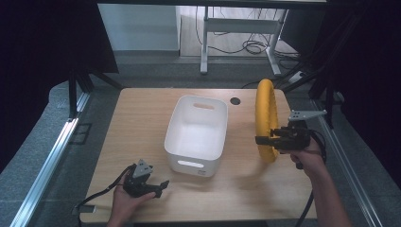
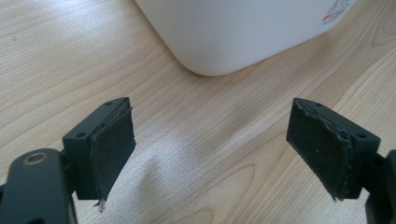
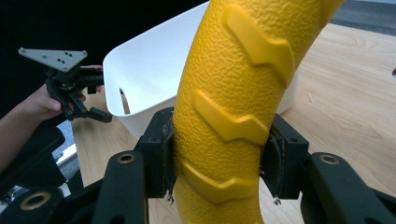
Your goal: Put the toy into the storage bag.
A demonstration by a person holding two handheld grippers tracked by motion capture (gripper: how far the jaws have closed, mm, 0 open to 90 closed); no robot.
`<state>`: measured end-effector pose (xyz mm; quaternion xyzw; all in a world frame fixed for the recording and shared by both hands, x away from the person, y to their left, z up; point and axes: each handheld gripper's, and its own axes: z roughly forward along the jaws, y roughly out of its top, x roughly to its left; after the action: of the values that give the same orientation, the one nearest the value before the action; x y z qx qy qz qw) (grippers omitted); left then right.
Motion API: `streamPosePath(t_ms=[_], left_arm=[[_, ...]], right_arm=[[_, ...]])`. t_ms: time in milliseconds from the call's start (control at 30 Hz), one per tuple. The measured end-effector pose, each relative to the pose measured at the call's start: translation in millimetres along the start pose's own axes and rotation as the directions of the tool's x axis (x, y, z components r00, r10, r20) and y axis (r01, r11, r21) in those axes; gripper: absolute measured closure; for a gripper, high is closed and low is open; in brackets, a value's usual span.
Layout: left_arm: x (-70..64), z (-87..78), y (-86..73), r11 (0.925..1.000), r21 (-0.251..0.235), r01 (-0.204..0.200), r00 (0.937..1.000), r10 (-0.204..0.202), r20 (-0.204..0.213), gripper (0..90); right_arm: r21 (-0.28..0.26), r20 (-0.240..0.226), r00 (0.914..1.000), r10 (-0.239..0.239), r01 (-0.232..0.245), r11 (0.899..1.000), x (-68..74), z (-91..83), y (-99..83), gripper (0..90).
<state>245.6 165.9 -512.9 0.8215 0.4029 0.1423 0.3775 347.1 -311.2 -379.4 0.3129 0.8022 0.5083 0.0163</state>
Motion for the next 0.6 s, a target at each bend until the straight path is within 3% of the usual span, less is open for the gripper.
streamPosePath(t_ms=[300,400,467,600], left_arm=[[0.2,-0.1,0.0,1.0,0.003,-0.003,1.0,0.003,-0.001,15.3],[0.3,-0.1,0.0,1.0,-0.001,-0.002,1.0,0.002,0.004,15.3],[0.1,0.1,0.0,1.0,0.001,-0.002,1.0,0.002,0.004,15.3],[0.0,0.2,0.0,1.0,0.0,0.0,1.0,0.0,0.004,15.3]], right_arm=[[-0.045,-0.006,1.0,-0.007,0.006,0.999,7.1,4.3,4.9,51.6],[-0.088,0.001,1.0,-0.004,0.004,0.996,11.0,5.8,5.3,51.6],[-0.146,0.008,1.0,0.003,-0.002,0.989,15.1,7.8,5.8,51.6],[-0.19,0.037,0.9993,0.01,-0.003,0.982,19.9,10.7,6.1,51.5]])
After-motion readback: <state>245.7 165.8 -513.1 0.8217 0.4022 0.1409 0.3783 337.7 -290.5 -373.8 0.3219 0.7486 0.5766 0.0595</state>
